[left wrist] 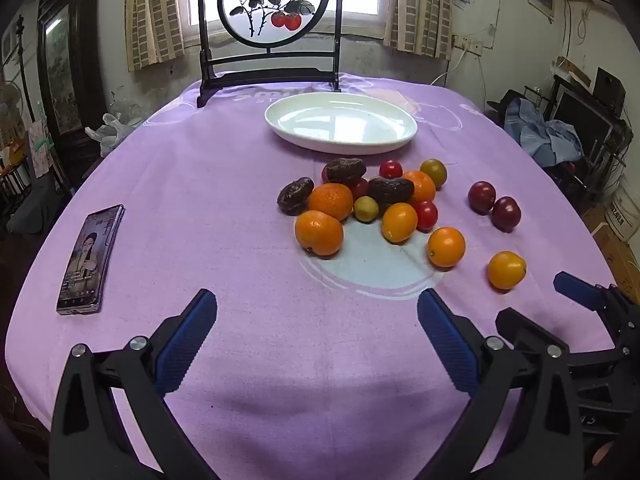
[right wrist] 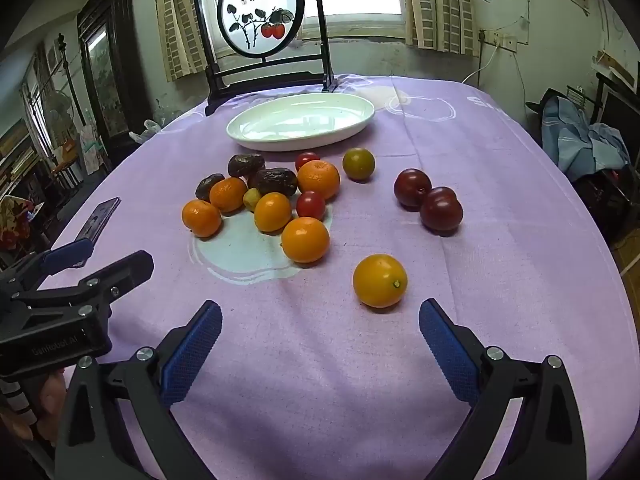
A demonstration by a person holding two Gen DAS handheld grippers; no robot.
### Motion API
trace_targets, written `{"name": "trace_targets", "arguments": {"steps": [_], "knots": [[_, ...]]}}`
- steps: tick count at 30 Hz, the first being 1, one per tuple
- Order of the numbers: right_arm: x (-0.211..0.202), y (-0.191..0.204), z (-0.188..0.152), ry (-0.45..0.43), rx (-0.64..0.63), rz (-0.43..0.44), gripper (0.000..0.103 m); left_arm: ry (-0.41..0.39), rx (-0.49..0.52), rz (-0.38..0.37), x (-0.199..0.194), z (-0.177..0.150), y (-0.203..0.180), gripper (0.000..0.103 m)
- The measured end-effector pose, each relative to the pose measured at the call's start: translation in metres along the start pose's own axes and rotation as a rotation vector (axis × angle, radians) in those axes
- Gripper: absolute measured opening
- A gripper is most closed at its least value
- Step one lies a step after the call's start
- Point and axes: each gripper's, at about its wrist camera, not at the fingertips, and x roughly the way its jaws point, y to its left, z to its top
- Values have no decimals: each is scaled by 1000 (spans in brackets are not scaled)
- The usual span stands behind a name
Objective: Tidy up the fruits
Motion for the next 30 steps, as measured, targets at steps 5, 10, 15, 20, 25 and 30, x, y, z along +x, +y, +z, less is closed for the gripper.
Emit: {"name": "trace_targets", "arguments": {"steps": [5,10,15,20,25,30], "knots": [[4,-1,-3,3,6,-2,99,41,19,8,10,0,-2,99],[10,-13,5,23,31,-13,99,55,28,2,19,6,-6,99],[19,-16,8,27,47,-14,99,78,13,3,34,8,-3,99],[24,-12,9,40,42,-21,99,81,6,5,38,9,1,99],[25,-10,8,47,37,-18,99,87,5,8,41,8,2,99],[24,-11,8,42,38,-17,99,88,6,7,40,8,3,99]]}}
